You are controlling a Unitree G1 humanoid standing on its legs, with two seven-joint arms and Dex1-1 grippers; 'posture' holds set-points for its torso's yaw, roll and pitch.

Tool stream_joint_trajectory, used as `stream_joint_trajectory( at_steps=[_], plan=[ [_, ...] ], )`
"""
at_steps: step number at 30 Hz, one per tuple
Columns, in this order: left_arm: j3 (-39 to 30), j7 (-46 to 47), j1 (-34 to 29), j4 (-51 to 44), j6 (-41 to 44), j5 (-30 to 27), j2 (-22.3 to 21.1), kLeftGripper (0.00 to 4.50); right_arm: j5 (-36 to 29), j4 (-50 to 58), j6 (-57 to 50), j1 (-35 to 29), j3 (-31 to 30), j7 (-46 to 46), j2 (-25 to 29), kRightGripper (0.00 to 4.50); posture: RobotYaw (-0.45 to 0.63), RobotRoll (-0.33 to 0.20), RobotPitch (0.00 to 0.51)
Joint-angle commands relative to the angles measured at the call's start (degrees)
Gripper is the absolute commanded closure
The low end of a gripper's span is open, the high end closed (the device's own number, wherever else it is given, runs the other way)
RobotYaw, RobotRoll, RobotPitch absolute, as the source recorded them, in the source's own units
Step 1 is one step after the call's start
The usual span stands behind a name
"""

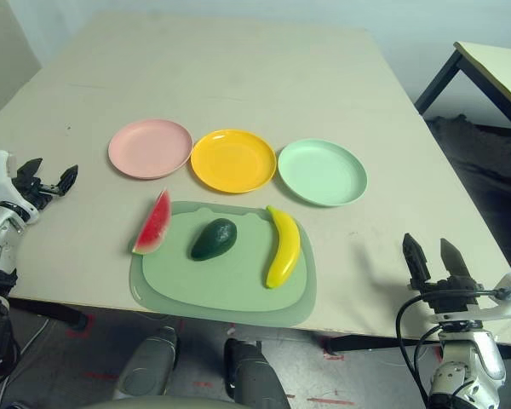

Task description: Place the fruits into color-matched plates.

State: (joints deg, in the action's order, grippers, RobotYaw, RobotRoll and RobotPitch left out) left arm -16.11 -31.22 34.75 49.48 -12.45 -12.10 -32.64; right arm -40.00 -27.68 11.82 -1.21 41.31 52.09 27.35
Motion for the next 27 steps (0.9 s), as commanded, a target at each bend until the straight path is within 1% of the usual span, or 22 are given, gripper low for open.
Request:
stream_joint_trajectory(
  at_steps=[1, 5, 9, 14, 16, 18, 20, 27],
  plan=[
    [0.6, -0.5, 0.2, 0.8, -0.8, 0.7, 0.0, 0.0, -0.1, -1.4, 0.6, -0.1, 0.6, -0.1, 0.4, 0.02, 0.25, 0.0, 0.167],
    [0.6, -0.7, 0.3, 0.7, -0.7, 0.7, -0.5, 0.0, -0.2, -2.0, 0.7, 0.3, 0.6, 0.3, 0.5, 0.02, 0.26, 0.0, 0.172],
    [0.7, -0.9, -0.2, -0.6, -0.3, 0.7, -0.4, 0.0, -1.0, -3.0, 0.2, 0.1, 1.5, 1.5, 1.9, 0.02, 0.25, 0.0, 0.169],
    [0.7, -1.1, -1.7, -2.4, 0.2, 0.2, 0.3, 0.0, -2.3, -1.4, -0.2, -2.2, 3.0, 2.6, 3.0, 0.02, 0.21, 0.0, 0.156],
    [0.5, -1.9, -1.6, -1.0, -0.1, 0.0, 0.4, 0.0, -2.7, 0.3, 0.5, -3.4, 3.5, 1.4, 1.8, 0.02, 0.21, 0.0, 0.156],
    [0.6, -2.9, -1.5, -1.0, 0.0, -0.2, 0.5, 0.0, -3.1, 3.4, -0.2, -4.9, 3.3, 0.4, 0.6, 0.02, 0.22, 0.0, 0.169],
    [0.9, -3.7, -1.3, -1.6, -0.3, -0.3, 0.9, 0.0, -2.4, 5.5, -1.1, -6.0, 2.0, 0.6, 0.3, 0.02, 0.22, 0.0, 0.17],
    [0.8, -6.0, -1.9, -2.5, -0.8, -1.0, 2.5, 0.0, -1.9, 5.2, -2.9, -4.6, 1.2, 1.4, 2.2, 0.02, 0.21, 0.0, 0.175]
  ],
)
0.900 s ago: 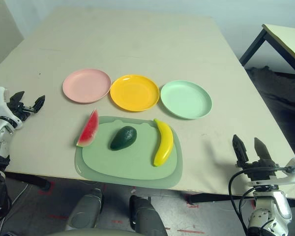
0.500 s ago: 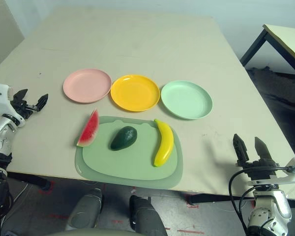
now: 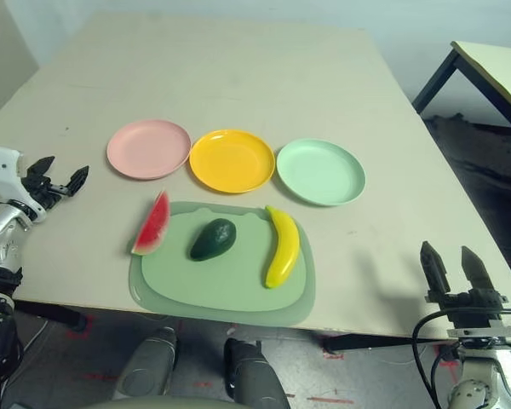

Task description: Place the fruits into color-matched plates.

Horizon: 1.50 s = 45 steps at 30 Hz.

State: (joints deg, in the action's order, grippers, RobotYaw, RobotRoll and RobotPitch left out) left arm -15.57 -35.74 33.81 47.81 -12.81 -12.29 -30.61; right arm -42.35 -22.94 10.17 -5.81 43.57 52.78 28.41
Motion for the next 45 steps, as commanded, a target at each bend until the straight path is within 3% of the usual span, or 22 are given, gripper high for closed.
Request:
stream_joint_trajectory(
  at_steps=[1, 3, 7, 9, 12, 16, 20, 24, 27, 31, 38, 45],
  plan=[
    [0.3, -2.5, -1.0, -1.1, -0.7, -1.0, 0.4, 0.0, 0.7, 0.5, -1.5, 0.0, -1.4, 1.1, 1.4, 0.02, 0.21, 0.0, 0.173],
    [0.5, -5.2, -1.3, -2.0, -1.3, -1.8, 0.2, 0.0, 1.3, 1.0, -1.8, -0.2, -2.0, 1.8, 1.9, 0.02, 0.21, 0.0, 0.168],
    [-1.4, -21.7, -2.7, -8.4, 2.9, -10.0, -3.9, 0.0, 3.5, 13.0, -7.9, -6.1, -6.7, 2.8, 5.3, 0.02, 0.22, 0.0, 0.163],
    [-2.2, -29.1, -3.4, -12.1, 6.8, -13.9, -7.4, 0.0, 6.6, 19.7, -12.3, -8.9, -8.6, 0.5, 9.4, 0.02, 0.22, 0.0, 0.162],
    [-0.4, -38.8, -4.1, -17.5, 11.7, -16.0, -13.8, 0.0, 12.0, 28.0, -19.5, -7.9, -10.1, -2.7, 20.1, 0.02, 0.21, 0.0, 0.163],
    [5.6, -50.0, -3.2, -25.0, 16.9, -15.9, -19.2, 0.0, 21.7, 28.3, -17.2, 1.3, -19.7, 5.3, 37.3, 0.02, 0.2, 0.0, 0.163],
    [12.3, -56.4, 0.2, -30.0, 20.4, -16.0, -20.6, 0.0, 31.9, 21.4, -8.1, 20.8, -38.3, 19.3, 45.0, 0.02, 0.21, 0.0, 0.166],
    [18.4, -56.8, 1.9, -33.3, 21.8, -19.3, -23.6, 0.0, 37.1, 17.8, 1.8, 37.0, -52.8, 35.9, 41.5, 0.02, 0.23, 0.0, 0.176],
    [21.1, -56.8, 1.8, -35.1, 21.9, -21.1, -25.3, 0.0, 39.1, 15.6, 8.4, 42.5, -58.8, 39.4, 37.3, 0.02, 0.26, 0.0, 0.187],
    [22.0, -56.8, 0.4, -36.5, 20.8, -21.8, -25.2, 0.0, 41.0, 13.2, 12.5, 45.3, -63.6, 39.7, 33.4, 0.02, 0.28, 0.0, 0.198],
    [20.6, -56.8, -1.8, -37.8, 19.8, -20.7, -23.3, 0.0, 43.5, 7.6, 13.6, 48.4, -64.6, 39.6, 28.0, 0.02, 0.29, 0.0, 0.21],
    [21.5, -56.8, 1.1, -36.8, 18.1, -19.9, -22.7, 0.0, 44.9, 8.0, 15.4, 44.8, -66.6, 39.7, 27.6, 0.02, 0.28, 0.0, 0.212]
  ],
)
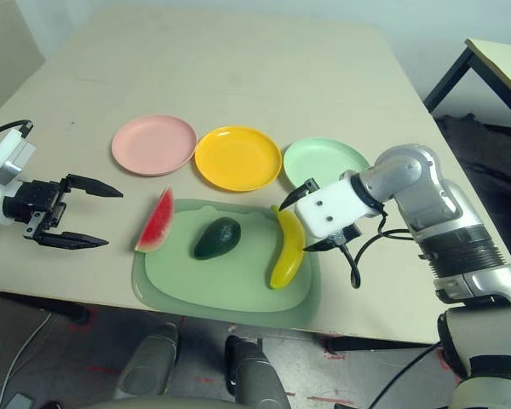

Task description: Place the fruits into color-matched plates.

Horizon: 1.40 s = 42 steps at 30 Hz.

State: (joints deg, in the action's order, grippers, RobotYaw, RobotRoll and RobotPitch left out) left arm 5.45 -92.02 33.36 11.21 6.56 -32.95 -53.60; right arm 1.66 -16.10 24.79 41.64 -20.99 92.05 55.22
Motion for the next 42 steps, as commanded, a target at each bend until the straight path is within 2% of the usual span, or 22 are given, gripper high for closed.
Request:
stream_joint_trajectory(
  at_steps=[1, 10, 13, 18, 19, 21, 23, 25, 28, 31, 37, 42],
  plan=[
    [0.6, -0.5, 1.9, -0.2, -1.4, 0.7, 0.3, 0.0, 1.0, 1.5, 1.0, -3.2, -2.2, 0.4, 1.0, 0.02, 0.28, 0.0, 0.212],
    [1.4, -0.5, 3.7, 0.3, -2.9, 1.4, 1.2, 0.0, 4.2, 1.9, -0.6, -5.7, -2.2, -2.2, -0.7, 0.02, 0.27, 0.0, 0.21],
    [1.6, -0.5, 3.7, 0.3, -3.2, 1.7, 1.3, 0.0, 3.6, 3.7, -4.0, -6.3, -1.6, -1.4, 0.4, 0.8, 0.27, 0.0, 0.208],
    [1.9, -0.5, 3.4, 0.9, -3.2, 2.6, 1.4, 0.0, 0.8, 6.8, -6.7, -5.7, -1.6, 0.4, 3.3, 2.67, 0.26, 0.0, 0.201],
    [2.0, -0.5, 3.2, 1.3, -3.3, 3.1, 1.3, 0.0, -0.2, 7.2, -7.2, -4.8, -2.0, 0.4, 3.9, 2.83, 0.26, 0.0, 0.201],
    [1.4, -0.5, 3.0, 2.0, -3.1, 3.7, 1.6, 0.0, -1.7, 7.1, -8.0, -1.8, -2.6, 0.4, 4.4, 2.83, 0.27, 0.0, 0.196],
    [0.4, 0.2, 3.2, 2.9, -2.6, 4.8, 2.4, 0.0, -1.5, 4.6, -8.7, 3.3, -2.4, 0.4, 2.5, 2.83, 0.27, 0.0, 0.196],
    [-0.2, 2.4, 3.9, 3.6, -2.2, 6.2, 3.2, 0.0, -0.1, 0.2, -9.4, 8.9, -1.8, -0.1, -1.0, 2.83, 0.27, 0.0, 0.187],
    [-0.8, 9.3, 5.5, 4.1, -0.9, 9.6, 5.3, 0.0, 4.4, -11.8, -7.6, 18.3, -2.4, -6.2, -8.7, 2.83, 0.28, 0.0, 0.179],
    [-1.2, 14.5, 6.8, 3.8, 0.7, 11.9, 7.1, 0.0, 8.9, -23.9, -3.4, 24.2, -3.2, -13.0, -15.2, 2.83, 0.29, 0.0, 0.172],
    [-1.7, 19.2, 7.6, 2.3, 3.4, 13.5, 8.5, 0.0, 17.2, -45.2, 2.0, 29.9, -5.1, -26.8, -24.9, 2.83, 0.32, 0.0, 0.172],
    [-2.1, 20.1, 6.4, 0.9, 4.0, 14.1, 7.9, 0.0, 22.4, -53.3, 4.5, 31.4, -6.7, -32.9, -26.8, 2.83, 0.34, 0.0, 0.179]
  ],
)
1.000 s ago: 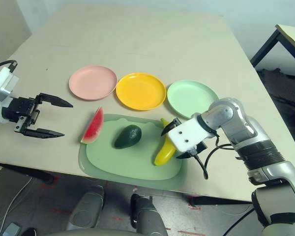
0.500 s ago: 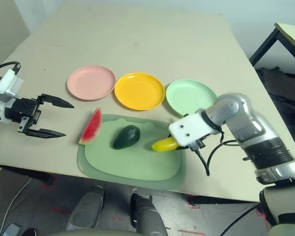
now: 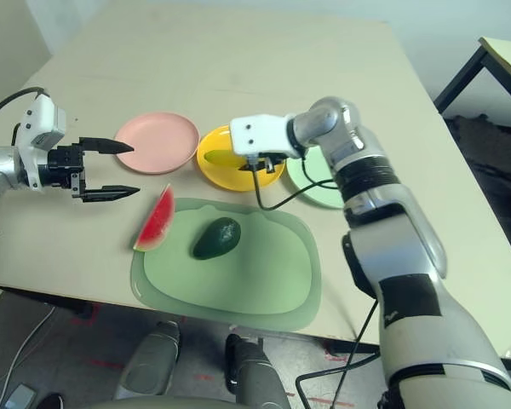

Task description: Place the fruits into color-matched plates.

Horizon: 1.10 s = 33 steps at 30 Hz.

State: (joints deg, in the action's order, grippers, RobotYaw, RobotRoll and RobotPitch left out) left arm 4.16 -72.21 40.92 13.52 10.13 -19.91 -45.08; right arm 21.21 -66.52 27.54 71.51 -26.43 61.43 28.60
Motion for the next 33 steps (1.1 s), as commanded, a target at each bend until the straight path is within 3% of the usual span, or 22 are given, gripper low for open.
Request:
stream_joint_trajectory(
  at_steps=[1, 2, 4, 8, 12, 15, 19, 22, 28, 33],
  plan=[
    [-1.0, 0.3, -1.4, -1.5, 0.6, 1.0, -0.8, 0.0, 3.4, -3.4, 2.3, 1.8, -1.3, -2.5, -0.2, 2.83, 0.34, 0.0, 0.179],
    [-1.2, 0.4, -1.6, -1.7, 0.8, 1.0, -1.0, 0.0, 3.3, -3.7, 2.7, 2.1, -0.9, -2.3, -0.3, 2.1, 0.34, 0.0, 0.179],
    [-1.6, 0.4, -1.8, -1.9, 1.1, 0.9, -1.2, 0.0, 3.2, -3.8, 3.5, 2.9, -0.3, -1.6, -0.2, 1.59, 0.34, 0.0, 0.18],
    [-1.5, -0.5, -1.4, -0.8, 0.3, 1.3, -1.7, 0.0, 1.4, -2.3, 4.4, 4.9, 0.8, 3.9, 1.3, 0.1, 0.32, 0.0, 0.18],
    [-0.9, -3.3, 1.0, 2.3, -1.5, 2.0, -2.0, 0.0, -7.0, 6.6, -0.3, 3.4, 4.4, 20.7, 3.7, 0.02, 0.31, 0.0, 0.181],
    [-0.4, -9.1, 1.9, 3.1, -3.3, 0.9, -2.5, 0.0, -18.7, 25.6, -14.1, -2.5, 3.3, 30.2, 9.6, 0.02, 0.3, 0.0, 0.184],
    [0.7, -18.2, 0.8, 1.7, -5.0, -1.0, -3.5, 0.0, -34.1, 54.9, -34.1, -12.9, 0.4, 31.1, 22.2, 0.02, 0.28, 0.0, 0.188],
    [2.7, -20.2, 0.0, 0.9, -5.9, -2.4, -4.6, 0.0, -40.1, 67.9, -46.9, -20.4, 5.9, 28.9, 24.3, 0.02, 0.27, 0.0, 0.193],
    [4.1, -20.3, 0.3, 1.6, -6.9, -3.6, -4.7, 0.0, -43.7, 79.3, -57.3, -31.3, 11.8, 17.9, 21.3, 0.02, 0.24, 0.0, 0.199],
    [4.5, -20.3, 1.6, 4.3, -8.7, -2.0, -4.9, 0.0, -39.2, 76.9, -52.3, -36.2, 12.3, 11.3, 17.3, 0.02, 0.24, 0.0, 0.197]
  ],
)
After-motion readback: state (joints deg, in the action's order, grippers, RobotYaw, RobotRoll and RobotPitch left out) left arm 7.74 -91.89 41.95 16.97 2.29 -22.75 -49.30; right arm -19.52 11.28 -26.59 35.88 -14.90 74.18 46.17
